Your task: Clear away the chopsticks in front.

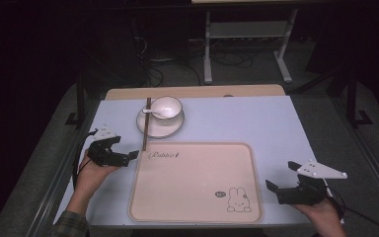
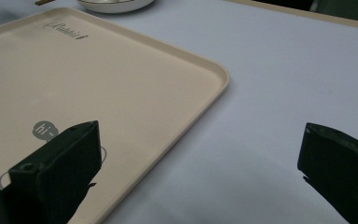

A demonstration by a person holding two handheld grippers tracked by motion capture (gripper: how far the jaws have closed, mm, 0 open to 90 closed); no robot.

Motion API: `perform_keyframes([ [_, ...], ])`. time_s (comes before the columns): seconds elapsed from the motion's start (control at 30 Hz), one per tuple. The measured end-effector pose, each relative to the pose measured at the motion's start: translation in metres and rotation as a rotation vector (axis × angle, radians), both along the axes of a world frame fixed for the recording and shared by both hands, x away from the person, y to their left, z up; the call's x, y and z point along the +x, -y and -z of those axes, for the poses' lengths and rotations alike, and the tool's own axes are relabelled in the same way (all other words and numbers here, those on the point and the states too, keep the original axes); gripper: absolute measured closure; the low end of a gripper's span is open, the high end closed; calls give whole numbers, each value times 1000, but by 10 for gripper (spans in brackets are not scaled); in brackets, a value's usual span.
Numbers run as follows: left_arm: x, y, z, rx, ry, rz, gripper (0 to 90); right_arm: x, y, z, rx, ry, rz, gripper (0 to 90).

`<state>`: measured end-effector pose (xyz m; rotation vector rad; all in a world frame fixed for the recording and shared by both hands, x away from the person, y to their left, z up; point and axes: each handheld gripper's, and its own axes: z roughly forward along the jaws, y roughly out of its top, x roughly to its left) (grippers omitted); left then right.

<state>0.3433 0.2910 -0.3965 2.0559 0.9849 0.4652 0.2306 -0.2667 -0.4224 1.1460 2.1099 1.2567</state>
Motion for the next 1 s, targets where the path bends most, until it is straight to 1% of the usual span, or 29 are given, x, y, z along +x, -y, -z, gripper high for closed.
perform_keyframes([
  [0.1, 10, 4, -2, 5, 0, -4, 60, 0, -1, 0, 0, 1, -6, 0],
  [0.3, 30, 12, -6, 1, -4, -12, 60, -1, 1, 0, 11, 4, -2, 0],
  [0.4, 42, 16, -5, -4, -7, -20, 68, -1, 2, 0, 15, 5, 1, 0],
  [0.53, 60, 21, -2, 4, -18, -30, 91, -1, 2, -1, 22, 5, 2, 0],
  [0.57, 63, 23, -2, 11, -16, -36, 135, -1, 2, -1, 22, 5, 2, 0],
  [0.67, 75, 26, 0, 31, -24, -46, 153, -1, 2, 0, 23, 5, 1, 0],
  [0.73, 81, 28, 1, 39, -34, -56, 196, -1, 3, 0, 25, 4, 2, 0],
  [0.77, 86, 29, 3, 44, -44, -63, 213, -1, 3, 0, 26, 4, 4, 0],
  [0.8, 89, 29, 4, 43, -53, -68, 265, -2, 4, 0, 33, 2, 7, 0],
  [0.83, 91, 30, 4, 43, -61, -68, 291, -2, 4, 0, 35, 2, 6, 0],
  [0.87, 97, 32, 7, 55, -78, -66, 321, -2, 5, 0, 35, 2, 6, 0],
  [0.9, 97, 32, 7, 55, -78, -66, 352, -2, 5, 0, 35, 2, 6, 0],
  [0.93, 99, 33, 8, 59, -85, -67, 352, -2, 5, 0, 37, 3, 6, 0],
  [0.97, 101, 34, 10, 59, -94, -67, 400, -2, 6, 0, 38, 2, 5, 0],
  [1.0, 105, 36, 12, 62, -108, -69, 419, -2, 6, 0, 40, 2, 6, 0],
])
